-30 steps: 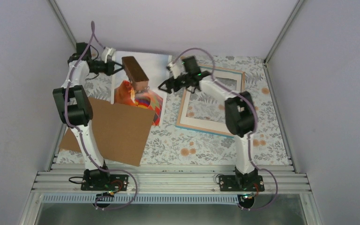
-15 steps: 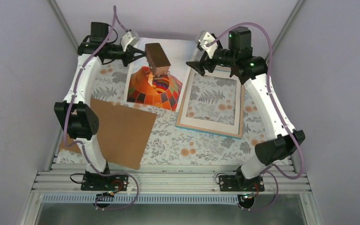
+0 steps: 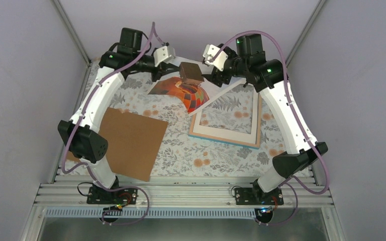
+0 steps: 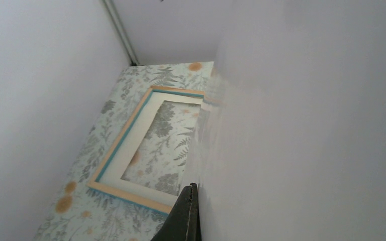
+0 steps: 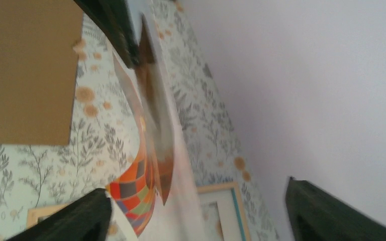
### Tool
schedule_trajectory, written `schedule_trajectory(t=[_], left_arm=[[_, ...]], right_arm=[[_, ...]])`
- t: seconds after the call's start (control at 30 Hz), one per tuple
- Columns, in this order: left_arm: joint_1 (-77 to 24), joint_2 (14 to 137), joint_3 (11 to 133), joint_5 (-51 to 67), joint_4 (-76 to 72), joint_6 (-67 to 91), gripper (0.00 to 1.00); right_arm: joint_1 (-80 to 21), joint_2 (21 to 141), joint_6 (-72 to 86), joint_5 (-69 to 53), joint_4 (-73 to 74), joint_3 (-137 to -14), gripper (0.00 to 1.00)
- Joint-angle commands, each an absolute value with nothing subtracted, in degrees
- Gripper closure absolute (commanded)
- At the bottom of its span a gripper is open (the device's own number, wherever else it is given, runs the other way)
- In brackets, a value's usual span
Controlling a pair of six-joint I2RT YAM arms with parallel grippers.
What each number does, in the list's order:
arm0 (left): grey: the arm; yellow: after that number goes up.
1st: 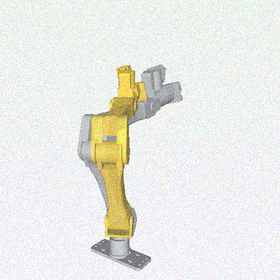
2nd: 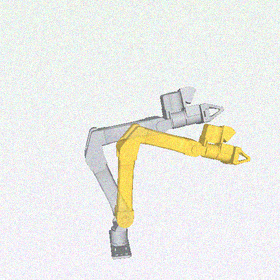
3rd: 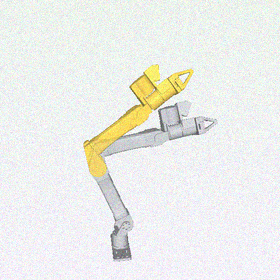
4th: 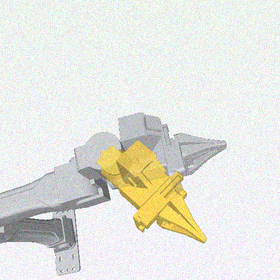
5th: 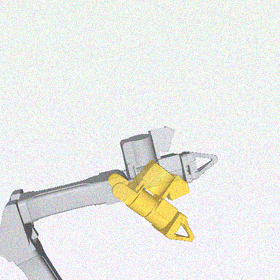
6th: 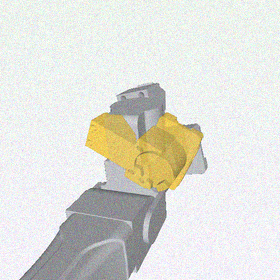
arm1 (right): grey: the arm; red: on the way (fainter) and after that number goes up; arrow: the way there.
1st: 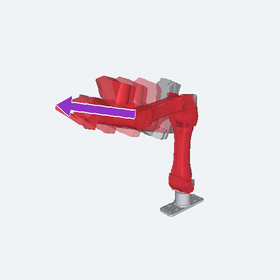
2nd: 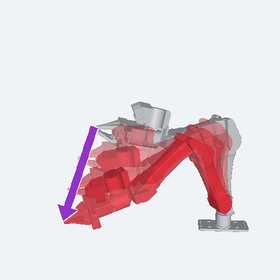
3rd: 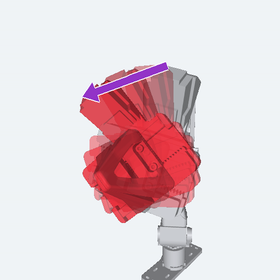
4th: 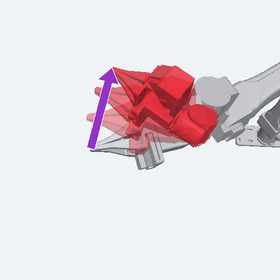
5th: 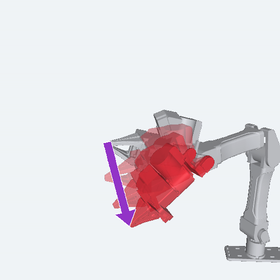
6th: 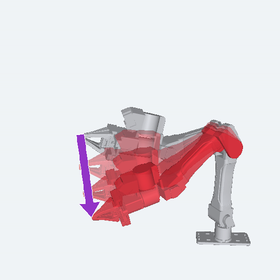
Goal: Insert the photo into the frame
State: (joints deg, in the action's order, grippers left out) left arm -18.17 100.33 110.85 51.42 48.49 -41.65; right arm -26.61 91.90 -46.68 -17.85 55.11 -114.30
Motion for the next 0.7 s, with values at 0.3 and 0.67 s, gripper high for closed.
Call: schedule_trajectory(t=[0.3,0.67], left_arm=[[-24.74,96.26,107.06,48.14,43.03,-42.02,0.98],[-24.96,98.30,105.18,43.10,33.47,-33.79,0.51]], right_arm=[[-26.95,91.89,-48.17,-12.43,64.79,-114.10,0.68],[-26.75,86.02,-48.80,2.98,47.96,-105.83,0.97]])
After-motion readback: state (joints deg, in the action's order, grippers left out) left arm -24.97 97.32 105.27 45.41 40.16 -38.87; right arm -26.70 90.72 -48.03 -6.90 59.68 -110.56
